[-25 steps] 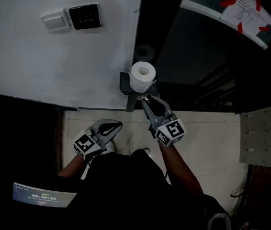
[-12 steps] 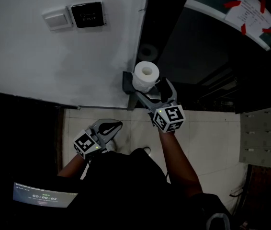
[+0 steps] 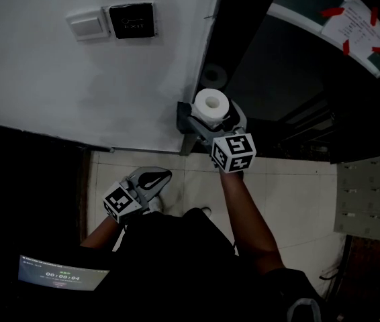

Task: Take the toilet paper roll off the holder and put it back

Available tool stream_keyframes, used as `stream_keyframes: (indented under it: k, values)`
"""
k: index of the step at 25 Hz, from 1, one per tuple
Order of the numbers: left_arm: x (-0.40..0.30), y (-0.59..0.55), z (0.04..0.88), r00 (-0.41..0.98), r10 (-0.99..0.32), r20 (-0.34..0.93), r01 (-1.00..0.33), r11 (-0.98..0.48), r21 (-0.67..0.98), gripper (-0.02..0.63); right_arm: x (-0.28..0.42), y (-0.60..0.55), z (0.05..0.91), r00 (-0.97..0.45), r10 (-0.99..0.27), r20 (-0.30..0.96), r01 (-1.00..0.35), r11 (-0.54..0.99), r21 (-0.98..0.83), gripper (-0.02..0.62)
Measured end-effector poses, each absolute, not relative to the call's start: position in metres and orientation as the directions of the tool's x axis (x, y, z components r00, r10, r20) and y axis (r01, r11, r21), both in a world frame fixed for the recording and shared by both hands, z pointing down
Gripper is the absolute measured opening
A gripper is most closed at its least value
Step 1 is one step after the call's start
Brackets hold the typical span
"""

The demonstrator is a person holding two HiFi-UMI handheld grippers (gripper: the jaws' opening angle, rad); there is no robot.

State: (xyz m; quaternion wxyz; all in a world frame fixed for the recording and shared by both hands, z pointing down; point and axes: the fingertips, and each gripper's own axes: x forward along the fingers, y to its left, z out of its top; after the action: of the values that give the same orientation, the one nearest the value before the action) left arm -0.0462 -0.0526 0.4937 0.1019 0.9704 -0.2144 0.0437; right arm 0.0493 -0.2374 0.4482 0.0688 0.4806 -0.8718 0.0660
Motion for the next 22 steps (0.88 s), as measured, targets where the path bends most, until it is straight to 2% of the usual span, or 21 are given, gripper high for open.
stream_keyframes:
  k: [8,9,11,22]
  values:
    - [-0.053,-0.054,0.497,0.898,-0.421,0.125,-0.438,-0.882,0.173,0.005,0.052,-0.250,0.454,-0.489,-0.848,0.206,-0.869,0.494,-0.032,0.537]
    - [-0.054,-0.054,0.497,0.898,-0.423,0.124,-0.439,-0.882,0.173,0.005,0.051,-0.250,0.455,-0.489,-0.847,0.209,-0.869,0.495,-0.026,0.528]
    - [-0.054,-0.053,0.496,0.897,-0.425,0.122,-0.441,-0.880,0.176,0.005,0.050,-0.249,0.456,-0.490,-0.847,0.208,-0.867,0.497,-0.019,0.469]
    - [-0.055,-0.053,0.499,0.900,-0.420,0.120,-0.436,-0.884,0.170,0.005,0.052,-0.242,0.449,-0.498,-0.846,0.191,-0.862,0.507,0.000,0.457]
